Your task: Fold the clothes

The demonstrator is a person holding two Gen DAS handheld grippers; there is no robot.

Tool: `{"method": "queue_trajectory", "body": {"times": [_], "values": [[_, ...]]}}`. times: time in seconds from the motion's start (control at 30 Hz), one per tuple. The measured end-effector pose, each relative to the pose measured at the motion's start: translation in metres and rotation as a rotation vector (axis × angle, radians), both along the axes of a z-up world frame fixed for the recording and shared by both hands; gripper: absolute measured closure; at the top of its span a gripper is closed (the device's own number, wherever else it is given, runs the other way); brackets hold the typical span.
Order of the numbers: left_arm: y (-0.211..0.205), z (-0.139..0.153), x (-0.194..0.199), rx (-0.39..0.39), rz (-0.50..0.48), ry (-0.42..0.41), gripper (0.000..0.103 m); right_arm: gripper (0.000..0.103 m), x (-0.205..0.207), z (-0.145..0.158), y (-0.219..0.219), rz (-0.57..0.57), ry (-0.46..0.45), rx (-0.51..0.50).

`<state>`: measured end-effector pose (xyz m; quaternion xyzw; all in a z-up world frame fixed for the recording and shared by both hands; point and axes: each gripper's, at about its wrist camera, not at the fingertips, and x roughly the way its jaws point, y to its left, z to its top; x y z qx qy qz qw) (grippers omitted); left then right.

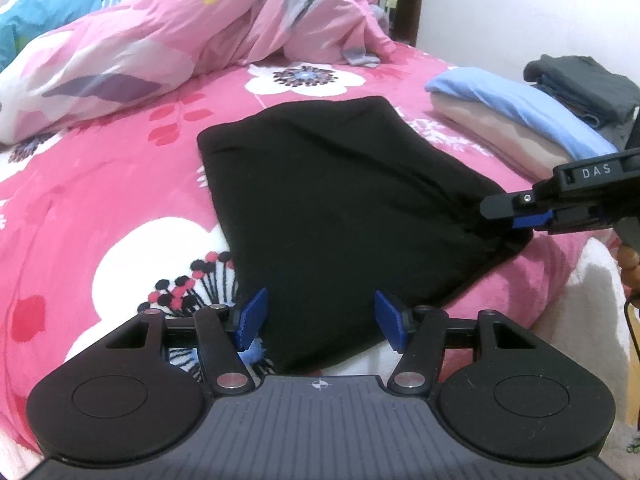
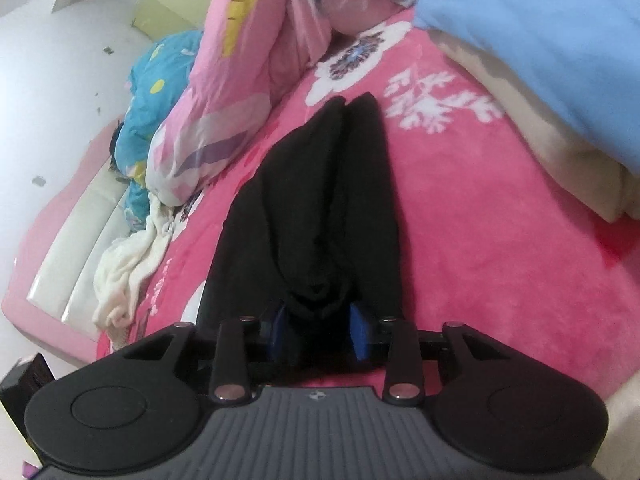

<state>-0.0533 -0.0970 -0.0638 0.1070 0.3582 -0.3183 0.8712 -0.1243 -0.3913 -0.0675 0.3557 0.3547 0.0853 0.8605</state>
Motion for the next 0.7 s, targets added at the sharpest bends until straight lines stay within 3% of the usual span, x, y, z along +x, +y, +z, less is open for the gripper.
{"method": "queue_trajectory", "body": {"times": [0.13,0.37,0.7], "values": [[0.003,0.001,0.004,-0.021,0.015,0.019,0.043,0.092,-0.003,0.003,0.001,-0.011,-0.032,-0.035],[0.002,0.003,0.01,-0.046,0.017,0.033,0.043,0.095,-0.016,0.013,-0.007,-0.061,-0.083,-0.048],[0.001,-0.001,0.012,-0.024,0.014,0.043,0.043,0.095,-0.026,0.007,-0.018,-0.121,-0.075,-0.036]]}}
